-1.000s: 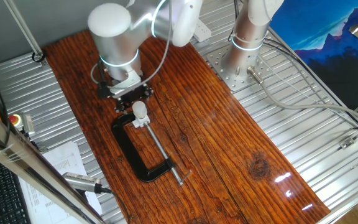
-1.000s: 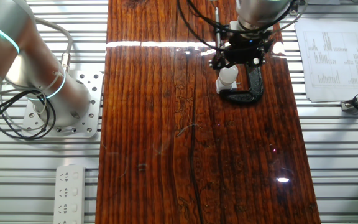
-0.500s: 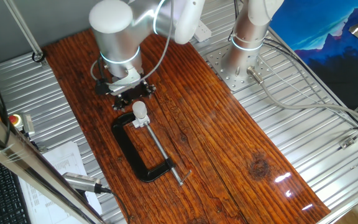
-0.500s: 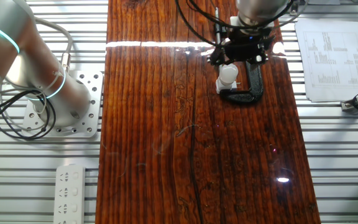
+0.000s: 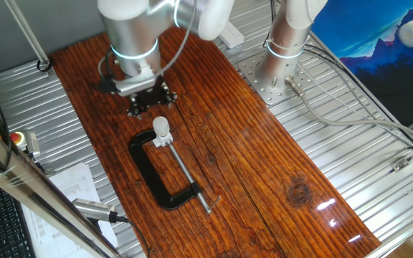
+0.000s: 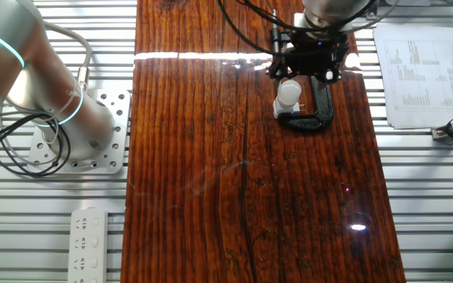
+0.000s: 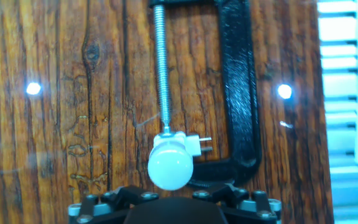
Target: Install the light bulb by rotating it
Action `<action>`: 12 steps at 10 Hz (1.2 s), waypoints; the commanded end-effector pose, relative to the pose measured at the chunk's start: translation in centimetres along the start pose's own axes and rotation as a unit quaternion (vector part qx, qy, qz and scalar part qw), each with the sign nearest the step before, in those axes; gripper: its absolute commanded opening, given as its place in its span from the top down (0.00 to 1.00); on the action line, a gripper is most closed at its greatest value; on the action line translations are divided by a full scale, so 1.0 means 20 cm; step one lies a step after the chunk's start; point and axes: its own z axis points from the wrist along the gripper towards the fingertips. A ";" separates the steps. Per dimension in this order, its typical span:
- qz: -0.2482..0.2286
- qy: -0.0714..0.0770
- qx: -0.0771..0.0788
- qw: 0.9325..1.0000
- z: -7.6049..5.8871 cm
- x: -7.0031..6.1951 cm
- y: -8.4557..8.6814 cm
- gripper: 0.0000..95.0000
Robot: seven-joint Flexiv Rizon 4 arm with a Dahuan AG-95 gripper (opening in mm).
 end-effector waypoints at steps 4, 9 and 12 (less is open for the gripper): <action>0.280 -0.028 0.005 0.959 -0.08 0.10 0.00 0.40; 0.411 -0.028 0.000 0.911 -0.12 0.19 0.00 0.60; 0.476 -0.029 -0.003 0.879 -0.15 0.23 0.01 1.00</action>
